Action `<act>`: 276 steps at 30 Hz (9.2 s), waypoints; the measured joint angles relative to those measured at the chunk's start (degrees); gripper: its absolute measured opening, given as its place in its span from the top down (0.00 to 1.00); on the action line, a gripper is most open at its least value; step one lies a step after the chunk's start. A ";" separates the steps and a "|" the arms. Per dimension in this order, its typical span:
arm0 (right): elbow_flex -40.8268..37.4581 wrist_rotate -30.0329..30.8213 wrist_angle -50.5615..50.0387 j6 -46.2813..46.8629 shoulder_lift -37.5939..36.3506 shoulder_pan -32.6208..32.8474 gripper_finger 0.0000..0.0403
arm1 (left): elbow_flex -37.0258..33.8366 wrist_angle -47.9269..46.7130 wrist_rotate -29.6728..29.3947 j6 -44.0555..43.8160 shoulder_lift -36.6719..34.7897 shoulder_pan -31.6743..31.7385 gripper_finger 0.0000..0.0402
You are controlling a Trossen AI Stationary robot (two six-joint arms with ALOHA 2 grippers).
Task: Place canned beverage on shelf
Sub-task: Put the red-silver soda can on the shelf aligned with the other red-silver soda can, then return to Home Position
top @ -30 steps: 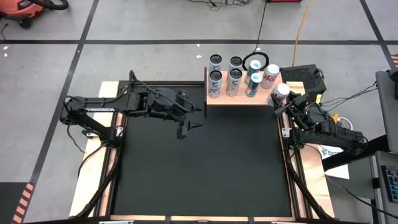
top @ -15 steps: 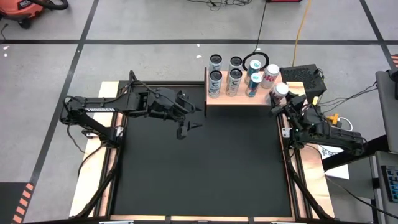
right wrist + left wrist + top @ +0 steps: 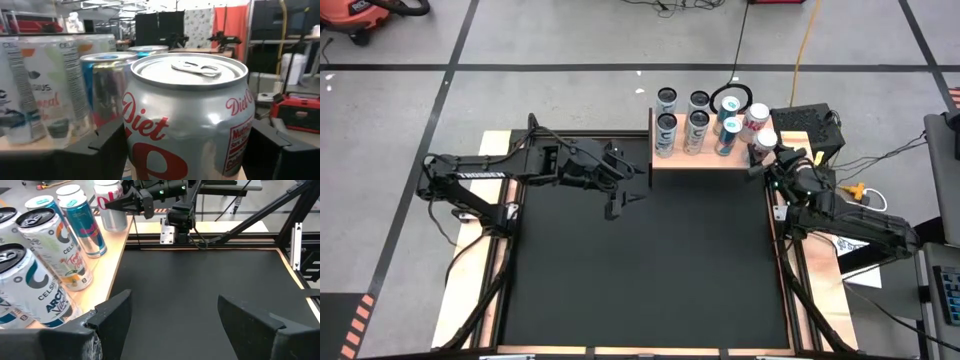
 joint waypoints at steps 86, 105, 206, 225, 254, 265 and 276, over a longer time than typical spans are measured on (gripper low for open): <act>15.50 -16.92 -18.10 -1.58 4.00 -14.05 0.14 | 0.00 -0.45 0.00 -0.11 0.00 2.21 0.27; 30.58 -36.46 -42.38 13.04 4.01 -14.03 0.17 | 0.00 -0.47 0.00 1.86 0.00 2.21 0.27; 35.57 -26.41 -47.46 20.22 13.10 -14.05 1.00 | 0.00 -4.00 -1.01 1.70 0.04 2.20 0.27; 35.56 -28.51 -49.36 21.27 20.83 -14.05 1.00 | 0.00 -4.40 -4.30 1.86 0.04 2.22 0.27; 39.26 -35.05 -50.16 18.69 19.86 -14.05 1.00 | 0.00 -4.70 -6.16 2.03 -0.43 2.20 0.27; 47.80 -44.42 -53.11 8.55 15.97 -14.03 1.00 | 0.00 -14.93 -9.23 0.75 -6.66 2.21 0.27; 47.61 -50.14 -50.68 2.22 1.09 -14.03 1.00 | 0.00 -21.34 -17.02 -3.26 -17.29 2.12 0.27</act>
